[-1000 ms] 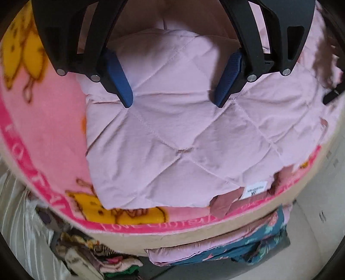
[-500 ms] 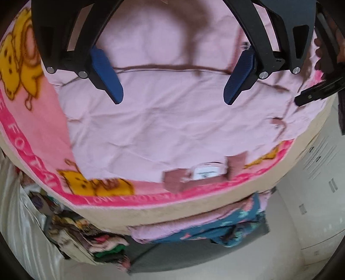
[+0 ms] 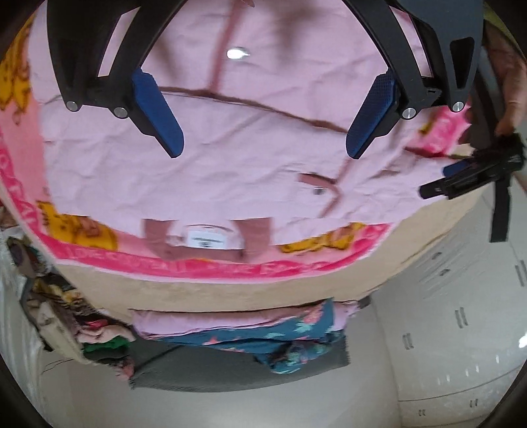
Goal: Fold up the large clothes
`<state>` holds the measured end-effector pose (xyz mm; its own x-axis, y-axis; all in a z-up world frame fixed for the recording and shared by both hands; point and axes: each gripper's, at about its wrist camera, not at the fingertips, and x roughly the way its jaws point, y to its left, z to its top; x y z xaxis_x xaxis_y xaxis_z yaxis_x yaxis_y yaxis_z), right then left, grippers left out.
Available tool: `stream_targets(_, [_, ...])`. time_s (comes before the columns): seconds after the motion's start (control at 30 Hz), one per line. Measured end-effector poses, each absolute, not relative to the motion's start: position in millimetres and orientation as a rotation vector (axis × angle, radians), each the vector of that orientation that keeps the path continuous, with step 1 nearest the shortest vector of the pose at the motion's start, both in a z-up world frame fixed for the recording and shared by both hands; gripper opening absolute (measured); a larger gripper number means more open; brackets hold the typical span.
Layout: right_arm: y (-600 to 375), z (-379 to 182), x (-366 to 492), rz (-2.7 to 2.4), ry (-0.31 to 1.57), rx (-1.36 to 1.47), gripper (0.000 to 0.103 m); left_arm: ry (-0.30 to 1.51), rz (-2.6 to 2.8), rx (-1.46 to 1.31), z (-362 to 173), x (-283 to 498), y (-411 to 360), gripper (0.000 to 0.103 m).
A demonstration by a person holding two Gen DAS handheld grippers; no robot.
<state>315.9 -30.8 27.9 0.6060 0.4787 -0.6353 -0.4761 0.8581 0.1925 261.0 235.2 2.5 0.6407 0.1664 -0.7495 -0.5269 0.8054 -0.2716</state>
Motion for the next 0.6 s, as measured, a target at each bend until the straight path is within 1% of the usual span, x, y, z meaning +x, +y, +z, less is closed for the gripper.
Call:
stream_targets(0.17, [10,39,309,0.647,0.737,-0.014,0.099,0.758,0.435,-0.604,1,248,266,0.094])
stream_targets(0.5, [89,49,298,0.765,0.723,-0.098,0.099,0.726,0.561,-0.672,-3,223,316,0.094])
stream_targets(0.6, [109,49,295,0.796,0.722,-0.121,0.099,0.706,0.586,-0.73,-8,214,331,0.094])
